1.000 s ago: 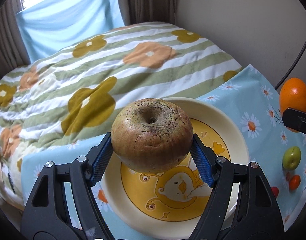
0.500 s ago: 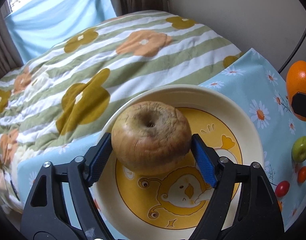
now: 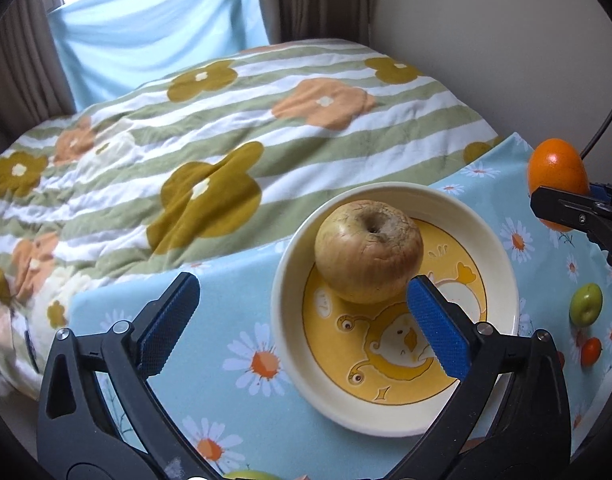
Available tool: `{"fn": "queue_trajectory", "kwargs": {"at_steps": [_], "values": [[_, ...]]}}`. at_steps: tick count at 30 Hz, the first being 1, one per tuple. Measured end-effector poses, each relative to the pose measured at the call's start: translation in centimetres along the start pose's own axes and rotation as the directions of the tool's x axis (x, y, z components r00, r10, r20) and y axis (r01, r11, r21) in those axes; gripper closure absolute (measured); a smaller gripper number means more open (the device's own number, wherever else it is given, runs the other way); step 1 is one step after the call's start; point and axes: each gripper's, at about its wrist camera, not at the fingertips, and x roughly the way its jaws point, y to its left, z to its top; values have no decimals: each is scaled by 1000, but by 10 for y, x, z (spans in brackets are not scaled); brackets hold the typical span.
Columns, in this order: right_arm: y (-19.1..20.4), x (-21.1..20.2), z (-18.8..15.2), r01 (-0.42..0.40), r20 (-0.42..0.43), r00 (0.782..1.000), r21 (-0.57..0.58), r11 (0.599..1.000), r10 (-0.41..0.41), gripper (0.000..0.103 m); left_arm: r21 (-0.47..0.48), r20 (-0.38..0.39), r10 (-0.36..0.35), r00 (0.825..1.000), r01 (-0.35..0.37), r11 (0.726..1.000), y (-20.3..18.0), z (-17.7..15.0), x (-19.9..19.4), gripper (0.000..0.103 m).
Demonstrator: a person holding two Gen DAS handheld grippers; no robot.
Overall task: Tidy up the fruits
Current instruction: 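Lower the large orange into the bowl and open the right tool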
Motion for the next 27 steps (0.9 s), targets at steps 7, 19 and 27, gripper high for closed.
{"fn": "queue_trajectory", "kwargs": {"at_steps": [7, 19, 27], "values": [[23, 29, -1, -68, -55, 997, -115, 991, 62, 46, -73, -7, 35, 999, -35, 997, 22, -19, -18, 0], [36, 76, -16, -113, -150, 986, -276, 955, 74, 46, -149, -32, 74, 997, -78, 986, 36, -43, -29, 0], [34, 80, -15, -114, -135, 988, -264, 958, 80, 39, -163, -38, 89, 995, -94, 982, 37, -48, -33, 0]]}}
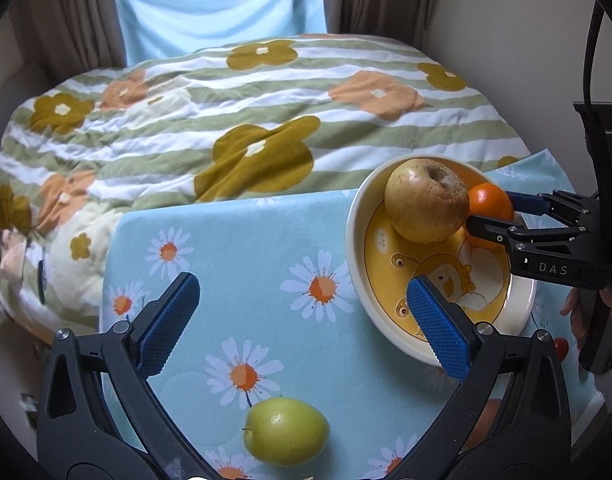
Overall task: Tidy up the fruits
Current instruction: 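Lower the large orange into the bowl and open the right tool, then withdraw both tools from the bowl toward the remaining fruits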
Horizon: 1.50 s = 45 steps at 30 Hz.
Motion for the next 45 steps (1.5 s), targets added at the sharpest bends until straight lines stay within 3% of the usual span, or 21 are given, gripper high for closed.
{"fn": "queue_trajectory", "kwargs": {"at_steps": [2, 4, 13, 24, 36, 45], "values": [[1, -6, 2, -25, 24, 999, 0, 1000, 25, 13, -1, 3, 4, 1000, -4, 1000, -1, 0, -3, 0], [6, -11, 4, -5, 42, 999, -21, 1000, 6, 0, -3, 11, 7, 1000, -7, 1000, -2, 0, -6, 0], [8, -48, 6, 2, 85, 996, -27, 1000, 0, 0, -21, 44, 25, 999, -24, 999, -8, 0, -34, 0], [13, -122, -11, -22, 107, 994, -45, 999, 27, 0, -80, 112, 92, 989, -83, 993, -20, -18, -99, 0], [23, -182, -67, -56, 166, 983, -127, 990, 77, 0, -197, 142, 184, 973, -154, 968, -36, -88, -166, 0], [34, -184, -112, -89, 147, 983, -145, 985, 110, 0, -256, 98, 216, 971, -185, 949, -38, -142, -174, 0]]}}
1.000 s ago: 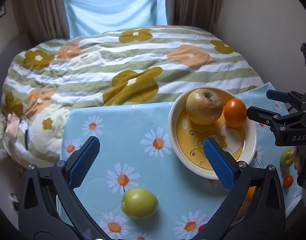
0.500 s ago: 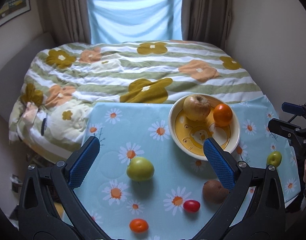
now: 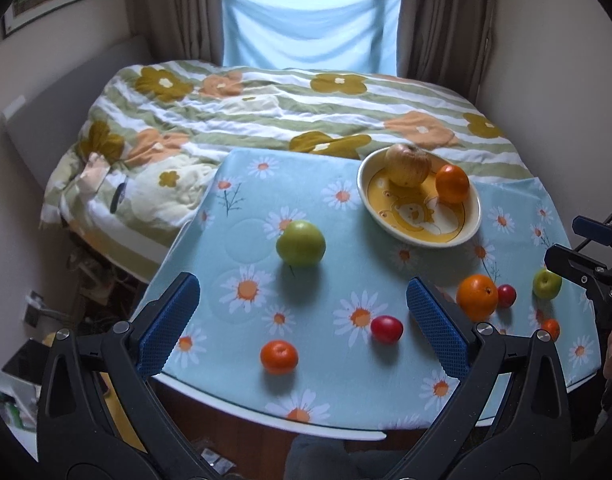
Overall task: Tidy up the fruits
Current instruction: 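Withdraw both tools from the bowl toward the remaining fruits, then grasp the mandarin with the left tool while the right tool grasps another orange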
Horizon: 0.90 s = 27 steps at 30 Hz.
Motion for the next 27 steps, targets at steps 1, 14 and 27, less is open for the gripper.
{"fn": "queue_trajectory", "kwargs": {"at_steps": [1, 14, 27], "values": [[2, 1, -4, -1, -5, 1000, 3, 1000, 1, 0, -3, -6, 0, 1000, 0, 1000, 2, -5, 1, 0], [13, 33, -58, 68, -15, 998, -16, 998, -68, 0, 57, -84, -46, 995, 51, 997, 7, -61, 45, 0], [2, 72, -83, 112, -65, 991, -120, 986, -121, 21, 71, -152, -27, 988, 38, 997, 8, -87, 94, 29]]}}
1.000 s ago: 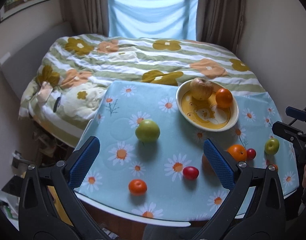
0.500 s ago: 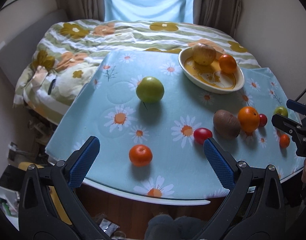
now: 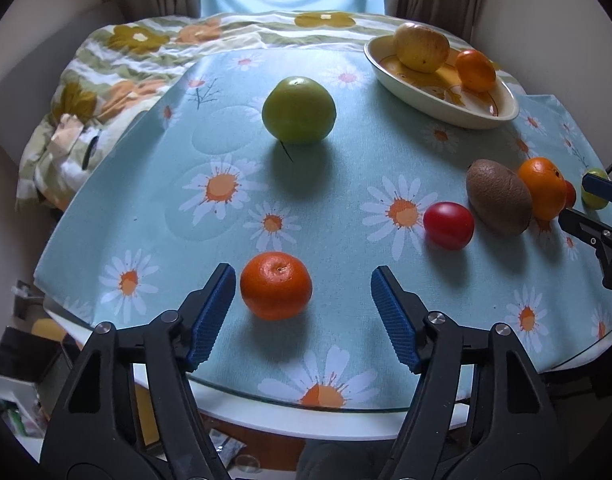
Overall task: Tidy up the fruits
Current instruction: 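Grasp the mandarin with the left tool while the right tool grasps another orange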
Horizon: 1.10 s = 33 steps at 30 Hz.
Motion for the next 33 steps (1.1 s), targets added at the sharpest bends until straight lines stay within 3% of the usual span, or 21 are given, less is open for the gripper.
{"fn": "queue_trajectory", "kwargs": {"at_steps": [4, 8, 15, 18, 23, 33], "values": [[0, 5, -1, -1, -2, 1000, -13, 1000, 1, 23, -9, -15, 8, 1000, -8, 1000, 2, 0, 6, 33], [-1, 10, 1, -26, -22, 999, -15, 1000, 26, 29, -23, -38, 14, 999, -15, 1000, 7, -1, 13, 44], [3, 13, 7, -22, -26, 999, -38, 999, 21, 29, -52, -42, 18, 999, -20, 998, 18, 1, 14, 61], [4, 15, 13, -20, -22, 1000, -54, 998, 18, 30, -58, -48, 11, 999, -14, 998, 20, 1, 14, 62], [6, 24, 17, -58, -63, 997, -67, 996, 54, 41, -57, -53, 8, 999, -11, 998, 18, 1, 14, 62], [6, 33, 16, -102, -113, 989, -63, 993, 94, 43, -58, -53, 3, 999, -7, 998, 14, 0, 9, 62]]}}
